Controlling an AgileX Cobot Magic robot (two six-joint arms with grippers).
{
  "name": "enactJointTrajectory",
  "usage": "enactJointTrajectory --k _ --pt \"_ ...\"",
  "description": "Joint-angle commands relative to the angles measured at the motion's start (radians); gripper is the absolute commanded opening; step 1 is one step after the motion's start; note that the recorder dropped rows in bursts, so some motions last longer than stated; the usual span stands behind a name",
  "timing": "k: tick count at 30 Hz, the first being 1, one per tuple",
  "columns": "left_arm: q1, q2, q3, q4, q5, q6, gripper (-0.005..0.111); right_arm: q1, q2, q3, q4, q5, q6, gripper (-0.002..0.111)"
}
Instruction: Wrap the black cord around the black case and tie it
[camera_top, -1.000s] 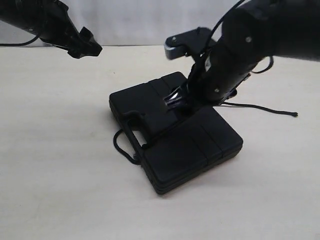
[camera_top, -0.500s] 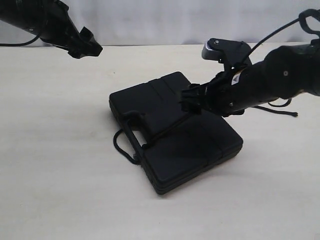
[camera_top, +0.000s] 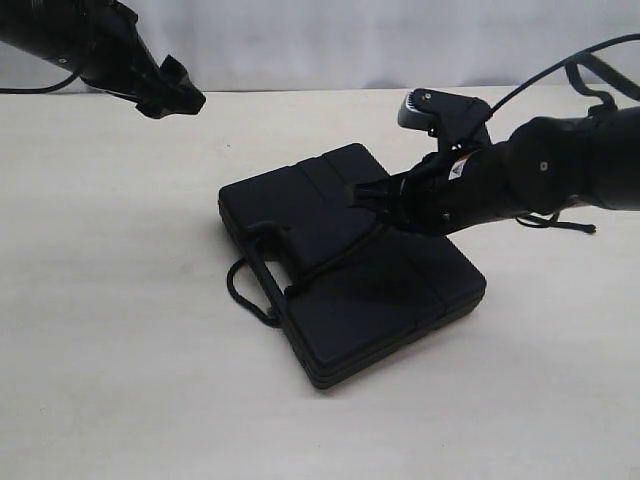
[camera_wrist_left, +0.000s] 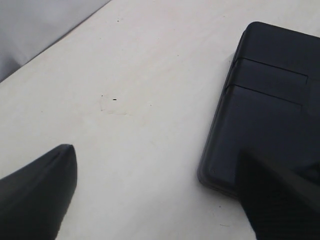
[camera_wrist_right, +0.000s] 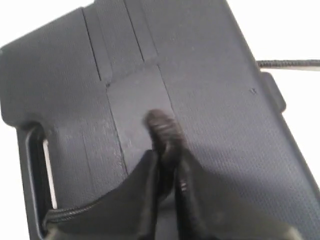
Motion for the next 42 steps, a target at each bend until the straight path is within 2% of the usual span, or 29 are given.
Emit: enactJointTrajectory --k 1,12,20,22,25,26,28,33,37,42 --pt "0.000 0.002 0.000 -0.017 -0.005 0.000 0.079 -0.008 -0.026 0.001 -0.003 -0.051 -0.022 0.004" --pt "0.000 0.002 0.000 -0.024 0.000 0.000 0.079 -0.008 -0.230 -0.001 -0.019 -0.111 -0.061 0.004" --pt "0.000 0.002 0.000 -0.024 0.026 0.003 0.079 -0.008 -0.230 -0.001 -0.093 -0.087 -0.083 0.005" --pt "0.000 0.002 0.000 -0.027 0.036 0.022 0.079 -0.008 -0.221 -0.001 -0.093 -0.075 -0.083 0.012" --pt "0.000 0.002 0.000 -0.039 0.054 0.030 0.079 -0.022 -0.212 -0.001 -0.121 -0.074 -0.083 0.034" --pt "0.000 0.002 0.000 -0.040 0.059 0.030 0.079 -0.036 -0.213 -0.001 -0.123 -0.072 -0.083 0.045" --pt "0.000 0.002 0.000 -0.041 0.067 0.030 0.079 -0.077 -0.213 -0.008 -0.123 -0.050 -0.071 0.054" --pt "0.000 0.002 0.000 -0.068 0.071 0.053 0.079 -0.205 -0.213 -0.044 -0.123 0.127 -0.049 0.054" --pt "0.000 0.004 0.000 -0.119 0.094 0.070 0.079 -0.242 -0.219 -0.048 -0.123 0.183 -0.061 0.054" --pt "-0.040 0.050 0.000 -0.288 0.215 0.318 0.079 -0.252 -0.209 -0.048 -0.153 0.239 -0.071 0.054"
